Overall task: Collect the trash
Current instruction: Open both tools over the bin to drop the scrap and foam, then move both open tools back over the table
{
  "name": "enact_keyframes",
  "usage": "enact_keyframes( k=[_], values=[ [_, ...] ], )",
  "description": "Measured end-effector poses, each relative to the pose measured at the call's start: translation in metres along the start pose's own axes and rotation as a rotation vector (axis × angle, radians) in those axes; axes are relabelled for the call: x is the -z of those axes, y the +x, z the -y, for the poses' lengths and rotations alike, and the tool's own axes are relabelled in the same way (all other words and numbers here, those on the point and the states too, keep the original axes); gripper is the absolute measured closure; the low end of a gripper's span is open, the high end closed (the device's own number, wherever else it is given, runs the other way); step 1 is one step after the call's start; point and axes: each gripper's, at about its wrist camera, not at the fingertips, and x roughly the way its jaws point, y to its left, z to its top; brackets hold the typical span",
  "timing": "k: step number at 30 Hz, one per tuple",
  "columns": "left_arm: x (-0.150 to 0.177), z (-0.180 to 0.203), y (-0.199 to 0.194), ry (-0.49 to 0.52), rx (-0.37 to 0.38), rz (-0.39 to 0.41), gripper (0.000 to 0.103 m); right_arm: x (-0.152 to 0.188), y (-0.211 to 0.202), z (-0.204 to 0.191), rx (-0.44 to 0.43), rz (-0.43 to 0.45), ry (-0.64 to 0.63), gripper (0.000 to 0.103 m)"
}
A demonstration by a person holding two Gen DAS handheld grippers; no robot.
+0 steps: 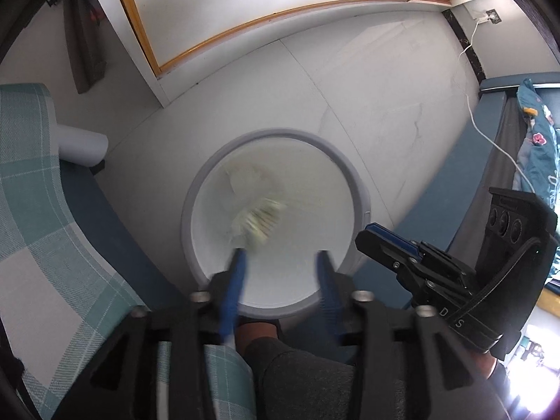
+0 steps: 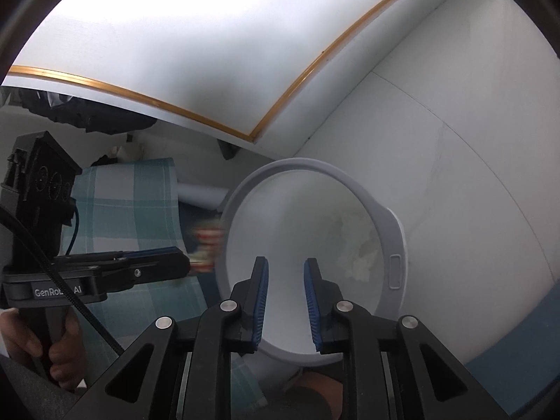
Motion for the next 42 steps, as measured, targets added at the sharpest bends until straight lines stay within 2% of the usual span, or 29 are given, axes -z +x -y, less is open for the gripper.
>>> enact_keyframes(
  k=[5, 11, 15, 22, 24, 26, 31, 36, 42],
  values=[
    [0.002, -0.001, -0.005, -0.004, 0.006, 0.025, 0.05, 0.004, -0.017, 0.004, 0.014, 0.024, 0.008, 0.076],
    [0.012, 0.0, -0.027, 0.013, -0.029, 0.116, 0.047, 0.004, -0.048, -0.003, 0.021, 0.09, -0.013, 0.063],
    [0.027, 0.005, -0.056, 0.036, -0.083, 0.243, 0.047, 0.001, -0.07, -0.014, 0.033, 0.141, -0.038, 0.058],
    [0.061, 0.003, -0.114, 0.025, -0.107, 0.445, 0.046, 0.003, -0.108, -0.043, 0.025, 0.221, -0.105, 0.055],
    [0.075, 0.004, -0.135, 0.012, -0.122, 0.516, 0.044, 0.004, -0.125, -0.057, 0.018, 0.267, -0.129, 0.051],
    [0.084, 0.001, -0.148, -0.004, -0.141, 0.57, 0.035, 0.005, -0.141, -0.072, 0.011, 0.303, -0.153, 0.047],
    [0.113, -0.012, -0.192, -0.045, -0.175, 0.717, 0.028, 0.012, -0.177, -0.118, 0.01, 0.397, -0.255, 0.043],
    [0.147, -0.03, -0.222, -0.112, -0.195, 0.833, 0.023, 0.034, -0.211, -0.183, -0.01, 0.505, -0.418, 0.035],
    [0.201, -0.062, -0.259, -0.223, -0.261, 0.975, 0.021, 0.071, -0.23, -0.249, -0.086, 0.554, -0.546, 0.03]
  ],
)
